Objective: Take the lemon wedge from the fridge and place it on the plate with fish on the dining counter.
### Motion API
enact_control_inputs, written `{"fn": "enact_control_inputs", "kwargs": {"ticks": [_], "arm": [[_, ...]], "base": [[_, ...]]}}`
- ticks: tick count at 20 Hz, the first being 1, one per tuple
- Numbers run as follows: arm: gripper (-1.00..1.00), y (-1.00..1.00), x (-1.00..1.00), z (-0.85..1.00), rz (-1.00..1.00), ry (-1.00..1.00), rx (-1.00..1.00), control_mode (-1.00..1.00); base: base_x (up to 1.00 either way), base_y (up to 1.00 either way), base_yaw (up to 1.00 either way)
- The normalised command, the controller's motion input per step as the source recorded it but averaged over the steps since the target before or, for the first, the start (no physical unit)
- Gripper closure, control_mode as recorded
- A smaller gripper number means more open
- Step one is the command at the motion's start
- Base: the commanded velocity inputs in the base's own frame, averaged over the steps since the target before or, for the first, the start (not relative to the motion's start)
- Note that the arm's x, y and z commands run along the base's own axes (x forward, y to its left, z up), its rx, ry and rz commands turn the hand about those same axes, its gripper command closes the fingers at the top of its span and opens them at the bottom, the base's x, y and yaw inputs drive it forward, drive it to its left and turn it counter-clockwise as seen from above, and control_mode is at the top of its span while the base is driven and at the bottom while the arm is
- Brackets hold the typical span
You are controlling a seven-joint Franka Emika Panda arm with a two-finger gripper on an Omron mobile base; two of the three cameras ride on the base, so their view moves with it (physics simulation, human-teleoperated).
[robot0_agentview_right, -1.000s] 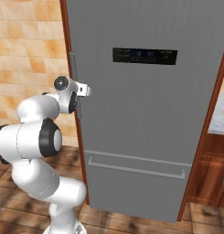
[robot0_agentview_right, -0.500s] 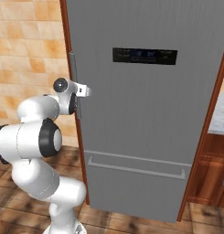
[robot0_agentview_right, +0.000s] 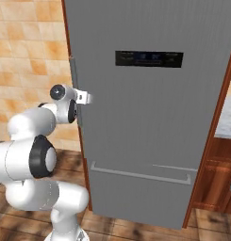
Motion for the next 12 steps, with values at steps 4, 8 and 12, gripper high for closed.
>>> {"fn": "enact_control_inputs", "kwargs": {"ticks": [4,8,12], "arm": [[1.00,-0.29,-0.99,0.00,-0.17,0.00,0.00,-1.00],[1.00,-0.41,-1.00,-0.01,-0.22,0.00,0.06,-1.00],[1.00,-0.49,-1.00,0.00,-0.27,0.00,0.12,-1.00]], "base": [[0.00,0.00,0.00],[0.00,0.00,0.00],[0.00,0.00,0.00]]}}
